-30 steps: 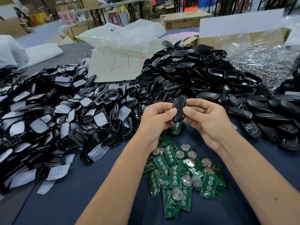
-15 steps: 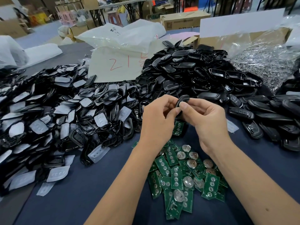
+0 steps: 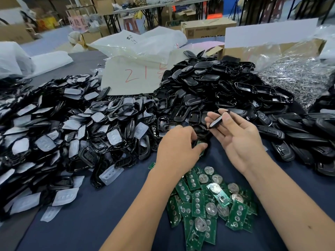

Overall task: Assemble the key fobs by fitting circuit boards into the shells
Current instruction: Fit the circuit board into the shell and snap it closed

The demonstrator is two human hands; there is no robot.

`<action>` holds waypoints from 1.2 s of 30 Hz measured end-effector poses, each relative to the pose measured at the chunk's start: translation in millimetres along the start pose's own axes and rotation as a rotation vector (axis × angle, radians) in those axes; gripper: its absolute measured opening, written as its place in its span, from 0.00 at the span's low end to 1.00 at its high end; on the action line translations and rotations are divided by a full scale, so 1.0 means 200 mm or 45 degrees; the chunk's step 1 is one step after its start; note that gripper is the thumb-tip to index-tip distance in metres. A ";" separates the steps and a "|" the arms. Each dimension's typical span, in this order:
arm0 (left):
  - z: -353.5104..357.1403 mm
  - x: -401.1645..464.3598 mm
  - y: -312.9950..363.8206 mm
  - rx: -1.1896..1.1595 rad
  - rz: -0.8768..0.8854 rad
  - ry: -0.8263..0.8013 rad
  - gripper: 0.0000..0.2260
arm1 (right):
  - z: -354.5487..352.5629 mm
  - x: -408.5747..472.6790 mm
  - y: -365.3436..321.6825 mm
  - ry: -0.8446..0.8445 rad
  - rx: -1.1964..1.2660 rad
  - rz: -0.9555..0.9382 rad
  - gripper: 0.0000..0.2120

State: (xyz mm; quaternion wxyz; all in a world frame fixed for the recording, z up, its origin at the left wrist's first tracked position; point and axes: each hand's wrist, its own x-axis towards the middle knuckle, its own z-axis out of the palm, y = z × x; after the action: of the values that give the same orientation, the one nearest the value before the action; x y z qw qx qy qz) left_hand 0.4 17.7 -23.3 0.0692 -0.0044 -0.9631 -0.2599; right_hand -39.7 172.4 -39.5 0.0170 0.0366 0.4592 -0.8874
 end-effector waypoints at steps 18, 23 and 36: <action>-0.02 0.07 -0.05 -1.413 -0.634 0.087 0.07 | -0.01 -0.03 -0.02 -0.339 -0.137 0.105 0.17; -0.04 0.06 -0.04 -1.543 -0.686 0.030 0.08 | 0.01 -0.03 -0.02 -0.324 -0.127 0.113 0.16; -0.03 0.05 -0.05 -1.457 -0.616 0.052 0.06 | 0.00 -0.03 0.01 -0.283 -0.199 0.071 0.16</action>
State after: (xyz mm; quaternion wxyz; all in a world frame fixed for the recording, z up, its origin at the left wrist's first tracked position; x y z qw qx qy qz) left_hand -9.8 6.3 -21.9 0.0133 0.1826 -0.6434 -0.7434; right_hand -34.1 171.4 -40.8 0.0952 -0.0507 0.5209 -0.8468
